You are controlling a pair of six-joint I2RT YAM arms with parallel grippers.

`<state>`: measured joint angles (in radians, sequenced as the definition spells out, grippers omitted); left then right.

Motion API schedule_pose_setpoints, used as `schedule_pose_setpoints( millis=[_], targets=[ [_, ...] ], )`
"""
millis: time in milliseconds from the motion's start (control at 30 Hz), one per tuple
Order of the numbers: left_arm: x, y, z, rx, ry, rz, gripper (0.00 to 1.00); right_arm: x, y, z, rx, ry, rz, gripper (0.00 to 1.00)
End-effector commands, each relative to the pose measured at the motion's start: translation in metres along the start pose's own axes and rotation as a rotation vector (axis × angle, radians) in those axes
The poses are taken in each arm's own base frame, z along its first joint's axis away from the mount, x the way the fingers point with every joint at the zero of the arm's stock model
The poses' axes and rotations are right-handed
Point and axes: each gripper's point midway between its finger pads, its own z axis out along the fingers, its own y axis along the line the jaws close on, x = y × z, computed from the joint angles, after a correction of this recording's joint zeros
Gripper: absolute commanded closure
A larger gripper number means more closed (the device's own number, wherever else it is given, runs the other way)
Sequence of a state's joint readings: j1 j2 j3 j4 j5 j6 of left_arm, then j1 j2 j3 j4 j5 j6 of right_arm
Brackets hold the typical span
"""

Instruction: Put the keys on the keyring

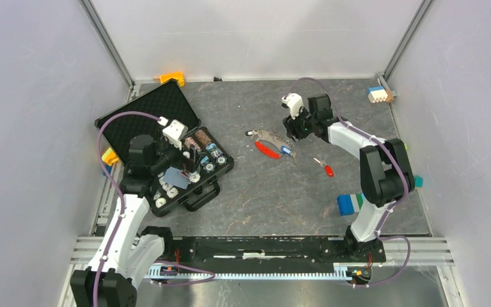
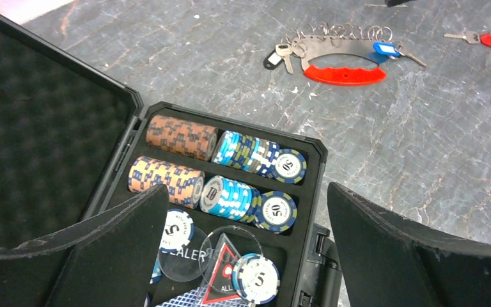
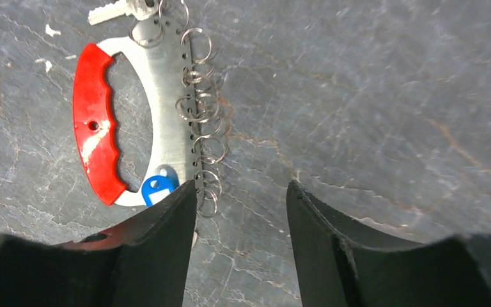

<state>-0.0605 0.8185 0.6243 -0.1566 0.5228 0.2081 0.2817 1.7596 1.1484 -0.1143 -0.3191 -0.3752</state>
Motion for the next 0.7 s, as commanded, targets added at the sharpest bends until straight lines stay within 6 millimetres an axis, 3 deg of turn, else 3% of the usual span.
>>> schedule_pose_setpoints(
  millis=[0,200,667],
  targets=[
    [-0.009,-0.004,0.001,0.048,-0.014,0.035,0.00,0.006,0.009,0.009,-0.077,0.054,-0.006,0.43],
    [-0.005,-0.007,0.005,0.071,0.000,0.023,0.00,0.017,0.020,0.011,-0.141,0.084,-0.038,0.47],
    [-0.006,-0.008,0.004,0.075,-0.002,0.024,0.00,0.039,0.023,0.026,-0.209,0.163,-0.028,0.61]
  ],
)
